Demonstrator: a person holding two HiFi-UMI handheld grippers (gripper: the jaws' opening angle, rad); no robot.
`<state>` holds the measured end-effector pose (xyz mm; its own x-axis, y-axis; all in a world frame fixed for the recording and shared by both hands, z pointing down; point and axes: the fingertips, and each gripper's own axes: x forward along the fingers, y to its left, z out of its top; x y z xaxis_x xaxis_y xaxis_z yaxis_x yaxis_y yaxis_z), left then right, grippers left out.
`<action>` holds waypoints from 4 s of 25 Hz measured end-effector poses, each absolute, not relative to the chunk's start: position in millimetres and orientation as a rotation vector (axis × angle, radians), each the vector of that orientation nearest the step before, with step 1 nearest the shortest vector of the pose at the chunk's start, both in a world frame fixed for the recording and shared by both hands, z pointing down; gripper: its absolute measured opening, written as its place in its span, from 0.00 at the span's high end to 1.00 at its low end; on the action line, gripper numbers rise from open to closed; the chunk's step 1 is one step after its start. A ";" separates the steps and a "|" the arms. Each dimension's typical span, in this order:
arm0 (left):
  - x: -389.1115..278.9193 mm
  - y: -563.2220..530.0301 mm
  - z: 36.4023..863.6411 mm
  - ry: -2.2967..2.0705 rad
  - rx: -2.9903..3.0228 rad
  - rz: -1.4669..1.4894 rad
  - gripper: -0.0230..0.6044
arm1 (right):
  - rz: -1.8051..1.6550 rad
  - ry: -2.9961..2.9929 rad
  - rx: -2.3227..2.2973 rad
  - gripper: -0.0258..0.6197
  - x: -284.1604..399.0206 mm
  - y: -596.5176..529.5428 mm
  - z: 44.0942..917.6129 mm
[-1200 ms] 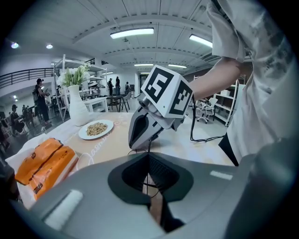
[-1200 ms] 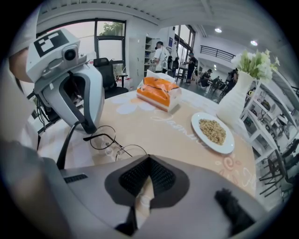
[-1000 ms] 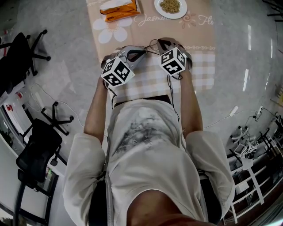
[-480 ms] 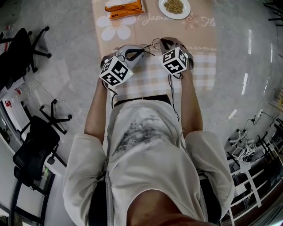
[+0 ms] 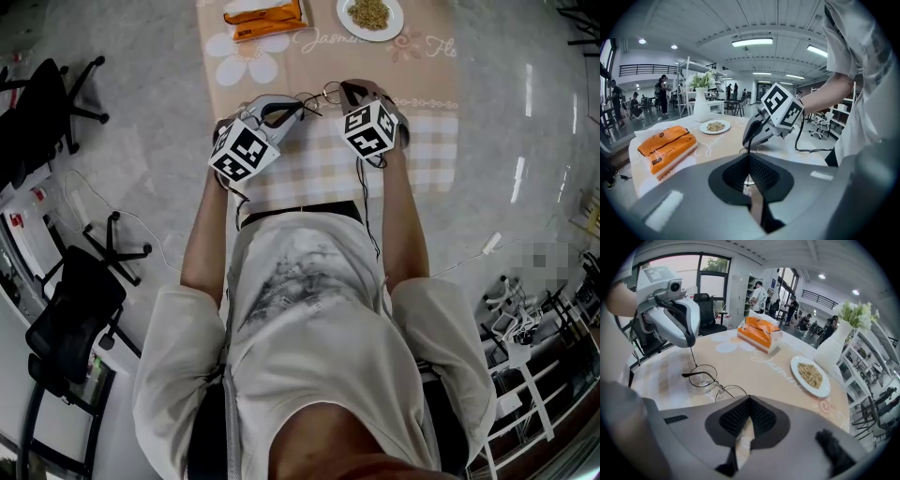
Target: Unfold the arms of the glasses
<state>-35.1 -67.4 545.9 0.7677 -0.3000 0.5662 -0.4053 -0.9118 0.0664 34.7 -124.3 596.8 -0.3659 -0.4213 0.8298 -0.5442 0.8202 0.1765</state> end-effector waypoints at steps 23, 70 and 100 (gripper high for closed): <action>-35.4 -77.1 539.7 -0.600 2.737 0.733 0.95 | 0.084 -2.051 0.742 0.93 27.8 -112.7 584.9; -30.3 -74.0 536.6 -0.597 2.735 0.727 0.95 | -0.147 -2.106 0.491 0.81 -48.5 -39.4 583.8; -35.8 -71.2 540.0 -0.608 2.727 0.711 0.95 | -0.211 -2.118 0.748 0.92 -27.0 -60.0 519.6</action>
<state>-35.8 -71.2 540.0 0.7927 -0.3295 0.5130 -0.4557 -0.8791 0.1396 -27.0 -60.0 519.6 -0.4530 -0.5809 0.6763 -0.4358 0.8061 0.4004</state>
